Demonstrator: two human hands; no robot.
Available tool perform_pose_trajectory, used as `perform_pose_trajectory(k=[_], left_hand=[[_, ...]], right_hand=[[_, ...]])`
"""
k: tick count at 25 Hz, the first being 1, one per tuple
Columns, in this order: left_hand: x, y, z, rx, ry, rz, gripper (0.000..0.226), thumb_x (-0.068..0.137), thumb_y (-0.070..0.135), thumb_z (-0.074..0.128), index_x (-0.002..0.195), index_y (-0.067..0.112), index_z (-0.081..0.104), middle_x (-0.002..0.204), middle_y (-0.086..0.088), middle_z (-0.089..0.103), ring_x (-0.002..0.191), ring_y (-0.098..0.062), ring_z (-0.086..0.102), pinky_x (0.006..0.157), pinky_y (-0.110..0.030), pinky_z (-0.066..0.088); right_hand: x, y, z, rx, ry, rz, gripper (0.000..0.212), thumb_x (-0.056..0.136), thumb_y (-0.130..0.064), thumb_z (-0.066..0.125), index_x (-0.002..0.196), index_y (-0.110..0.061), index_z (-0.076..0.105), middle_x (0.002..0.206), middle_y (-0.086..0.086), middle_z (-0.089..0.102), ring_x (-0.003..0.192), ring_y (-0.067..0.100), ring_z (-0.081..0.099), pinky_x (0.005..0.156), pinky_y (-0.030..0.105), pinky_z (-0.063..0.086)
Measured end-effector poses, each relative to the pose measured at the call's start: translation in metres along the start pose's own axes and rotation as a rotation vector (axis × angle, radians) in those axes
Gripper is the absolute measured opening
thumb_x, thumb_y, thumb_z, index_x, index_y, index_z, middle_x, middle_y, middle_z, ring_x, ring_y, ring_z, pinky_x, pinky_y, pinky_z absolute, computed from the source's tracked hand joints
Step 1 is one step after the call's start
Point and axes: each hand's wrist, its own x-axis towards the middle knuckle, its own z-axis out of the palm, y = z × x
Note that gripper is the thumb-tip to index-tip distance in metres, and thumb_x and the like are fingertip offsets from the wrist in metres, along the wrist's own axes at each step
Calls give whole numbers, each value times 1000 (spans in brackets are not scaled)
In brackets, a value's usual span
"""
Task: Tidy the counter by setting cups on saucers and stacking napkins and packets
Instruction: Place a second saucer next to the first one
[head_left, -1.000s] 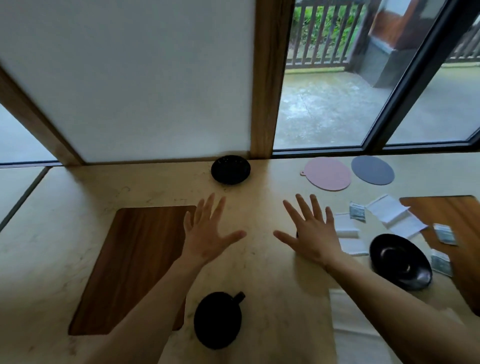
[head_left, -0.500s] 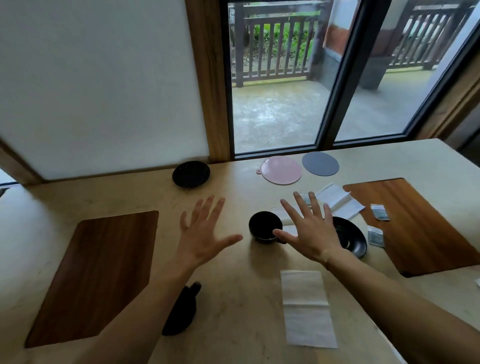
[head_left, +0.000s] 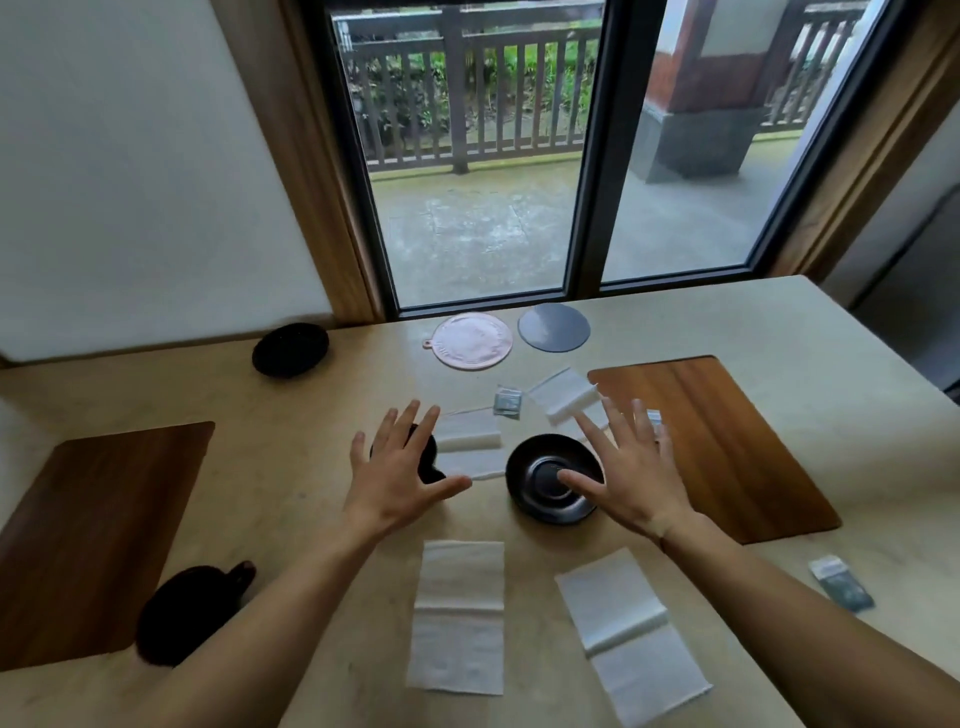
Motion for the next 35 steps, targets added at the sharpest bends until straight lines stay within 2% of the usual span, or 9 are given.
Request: perform_pose_trajectory(k=[2, 5, 15, 19, 24, 28, 32, 35], left_hand=[[0, 13, 8, 6, -12, -6, 99, 71, 83, 46, 151, 43, 3, 163, 10, -1, 149, -16, -5, 117, -54, -2], [1, 23, 24, 30, -64, -22, 100, 68, 87, 39, 151, 43, 3, 163, 9, 0, 149, -15, -4, 117, -54, -2], [18, 42, 73, 36, -190, -40, 105, 70, 81, 51, 152, 39, 2, 163, 6, 1, 150, -18, -3, 117, -57, -1], [27, 45, 89, 50, -235, -47, 106, 72, 77, 56, 153, 34, 2, 163, 5, 5, 150, -19, -2, 116, -55, -2], [39, 48, 108, 77, -301, -52, 110, 71, 67, 65, 153, 32, 1, 163, 5, 6, 149, -18, -2, 115, -56, -2], [50, 49, 120, 45, -344, -32, 110, 72, 61, 68, 154, 28, 2, 159, 3, 18, 149, -20, 2, 116, -57, -5], [59, 58, 129, 119, -314, 0, 98, 78, 60, 58, 153, 21, 9, 148, 0, 35, 144, -23, 18, 114, -62, -6], [66, 64, 138, 91, -307, -7, 93, 78, 62, 55, 150, 19, 15, 140, -3, 42, 138, -26, 28, 112, -63, -3]], right_hand=[[0, 17, 7, -5, -13, 2, 87, 78, -84, 22, 151, -41, 2, 163, 1, -4, 148, 35, -9, 117, 55, 7], [2, 29, 18, 29, -22, 9, 84, 82, -79, 30, 152, -38, 6, 163, 2, 0, 148, 35, -7, 117, 54, 9], [4, 55, 59, 105, -133, 59, 89, 80, -76, 43, 152, -29, 18, 159, 4, 21, 144, 33, 13, 114, 50, 23], [11, 55, 72, 113, -193, 52, 89, 81, -68, 54, 151, -25, 19, 156, 2, 28, 139, 30, 24, 108, 44, 32], [21, 56, 85, 117, -291, 55, 87, 82, -58, 62, 149, -24, 19, 147, 5, 40, 132, 32, 33, 99, 45, 40], [34, 54, 97, 148, -354, 42, 84, 82, -54, 65, 148, -25, 20, 139, 9, 47, 129, 33, 37, 94, 45, 43], [44, 54, 104, 160, -391, 54, 80, 82, -50, 67, 144, -21, 25, 134, 12, 51, 126, 34, 41, 92, 44, 45], [48, 55, 107, 185, -427, 54, 87, 80, -51, 69, 146, -19, 22, 134, 13, 50, 126, 36, 40, 93, 45, 46]])
